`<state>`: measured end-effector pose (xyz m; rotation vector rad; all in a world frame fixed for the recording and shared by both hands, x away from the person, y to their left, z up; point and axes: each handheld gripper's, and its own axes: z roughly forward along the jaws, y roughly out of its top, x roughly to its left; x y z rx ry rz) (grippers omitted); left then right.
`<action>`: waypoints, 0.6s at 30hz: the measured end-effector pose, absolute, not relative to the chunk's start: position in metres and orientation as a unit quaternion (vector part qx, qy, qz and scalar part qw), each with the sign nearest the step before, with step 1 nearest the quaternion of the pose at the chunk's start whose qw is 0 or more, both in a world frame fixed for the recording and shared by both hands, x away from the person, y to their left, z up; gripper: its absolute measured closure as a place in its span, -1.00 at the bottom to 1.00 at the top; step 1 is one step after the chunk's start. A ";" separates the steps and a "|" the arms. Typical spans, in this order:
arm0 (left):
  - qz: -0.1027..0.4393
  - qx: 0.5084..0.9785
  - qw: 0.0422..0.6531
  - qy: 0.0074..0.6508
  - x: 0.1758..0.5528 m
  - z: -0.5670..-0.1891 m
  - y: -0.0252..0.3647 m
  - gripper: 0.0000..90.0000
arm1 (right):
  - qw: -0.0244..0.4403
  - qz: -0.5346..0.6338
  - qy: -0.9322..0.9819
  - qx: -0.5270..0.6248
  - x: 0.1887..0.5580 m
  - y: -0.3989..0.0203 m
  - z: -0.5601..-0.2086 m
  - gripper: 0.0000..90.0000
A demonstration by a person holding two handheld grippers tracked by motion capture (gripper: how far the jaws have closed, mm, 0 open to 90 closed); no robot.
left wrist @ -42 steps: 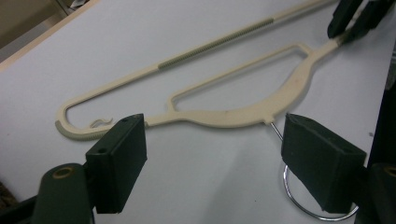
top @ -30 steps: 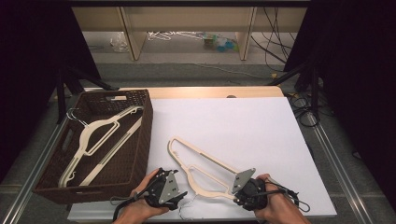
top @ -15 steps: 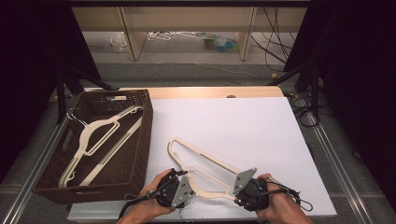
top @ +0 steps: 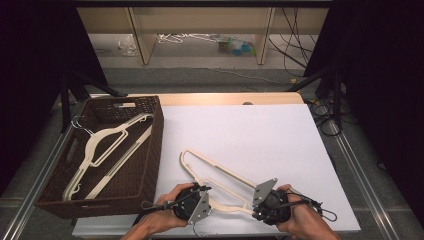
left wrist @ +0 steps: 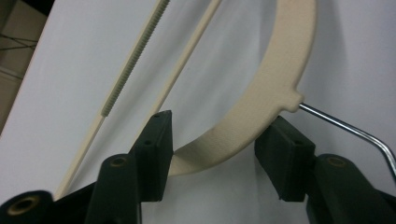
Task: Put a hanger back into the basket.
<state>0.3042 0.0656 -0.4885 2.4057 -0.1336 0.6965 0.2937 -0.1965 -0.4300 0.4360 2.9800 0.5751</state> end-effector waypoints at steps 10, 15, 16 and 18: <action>0.264 0.905 0.313 -0.115 0.304 -0.477 0.060 0.43 | 0.026 0.189 0.971 0.145 0.298 -0.205 -0.435 0.76; 0.269 0.901 0.315 -0.130 0.304 -0.469 0.058 0.55 | 0.028 0.205 0.966 0.157 0.299 -0.209 -0.432 0.64; 0.275 0.899 0.316 -0.132 0.304 -0.466 0.058 0.57 | 0.036 0.209 0.964 0.159 0.298 -0.209 -0.430 0.61; 0.288 0.892 0.324 -0.131 0.305 -0.458 0.057 0.62 | 0.060 0.213 0.962 0.158 0.296 -0.208 -0.424 0.47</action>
